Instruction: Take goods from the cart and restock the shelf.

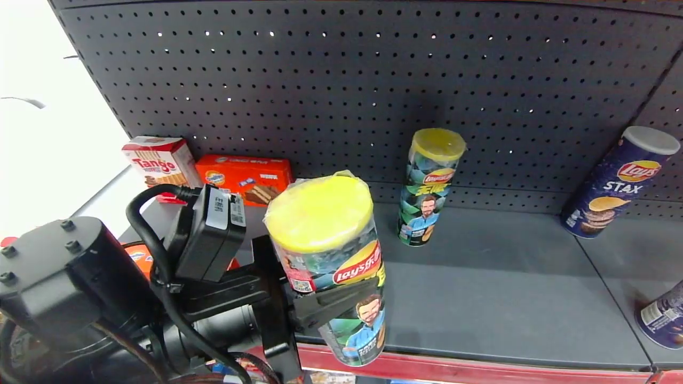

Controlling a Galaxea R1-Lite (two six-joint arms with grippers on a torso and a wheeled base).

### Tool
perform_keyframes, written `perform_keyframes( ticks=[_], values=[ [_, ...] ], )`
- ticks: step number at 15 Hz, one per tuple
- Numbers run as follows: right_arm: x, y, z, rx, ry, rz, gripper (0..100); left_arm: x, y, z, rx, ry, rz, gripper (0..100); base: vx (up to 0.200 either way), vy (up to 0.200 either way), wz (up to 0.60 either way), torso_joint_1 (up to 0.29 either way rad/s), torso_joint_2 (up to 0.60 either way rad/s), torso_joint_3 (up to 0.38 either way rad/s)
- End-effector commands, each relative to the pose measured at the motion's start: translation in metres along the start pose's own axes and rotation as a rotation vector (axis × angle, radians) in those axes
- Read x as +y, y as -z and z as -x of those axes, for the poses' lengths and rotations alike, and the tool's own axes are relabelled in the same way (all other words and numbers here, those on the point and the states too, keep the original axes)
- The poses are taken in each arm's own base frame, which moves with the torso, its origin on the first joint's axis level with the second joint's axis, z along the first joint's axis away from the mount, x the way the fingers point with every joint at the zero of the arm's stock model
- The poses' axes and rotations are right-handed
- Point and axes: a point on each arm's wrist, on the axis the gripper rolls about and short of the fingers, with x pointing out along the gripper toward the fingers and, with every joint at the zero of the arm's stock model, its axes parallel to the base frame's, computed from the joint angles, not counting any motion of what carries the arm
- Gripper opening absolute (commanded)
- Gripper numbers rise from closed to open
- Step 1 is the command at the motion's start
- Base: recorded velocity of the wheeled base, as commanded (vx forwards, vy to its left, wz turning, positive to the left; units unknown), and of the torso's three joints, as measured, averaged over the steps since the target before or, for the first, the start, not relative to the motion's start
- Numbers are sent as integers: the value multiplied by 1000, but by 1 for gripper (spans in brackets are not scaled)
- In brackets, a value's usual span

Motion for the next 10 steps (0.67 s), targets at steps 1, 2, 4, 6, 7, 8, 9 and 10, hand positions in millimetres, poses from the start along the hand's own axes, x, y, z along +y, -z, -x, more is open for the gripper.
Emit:
perform_keyframes(
  ticks=[1,2,4,6,7,8,9,10],
  values=[
    [0,0,0,0,0,1,100,0,-2,2,-4,-8,-3,0,0,0,0,0,0,0],
    [0,0,0,0,0,1,100,0,-2,3,-5,-8,-3,0,0,0,0,0,0,0],
    [0,0,0,0,0,1,100,0,-3,4,-8,-11,-5,0,0,0,-300,4,1,1],
    [0,0,0,0,0,1,100,2,-3,4,-9,-18,-6,0,0,0,-600,-7,2,2],
    [0,0,0,0,0,1,100,1,-3,5,-7,-17,-6,0,0,0,0,0,0,0],
    [0,0,0,0,0,1,100,1,-3,5,-7,-17,-6,0,0,0,0,0,0,0],
    [0,0,0,0,0,1,100,1,-2,5,-5,-18,-4,0,0,0,0,0,0,0],
    [0,0,0,0,0,1,100,2,-2,5,-2,-21,-4,0,0,0,0,0,0,0]
  ],
)
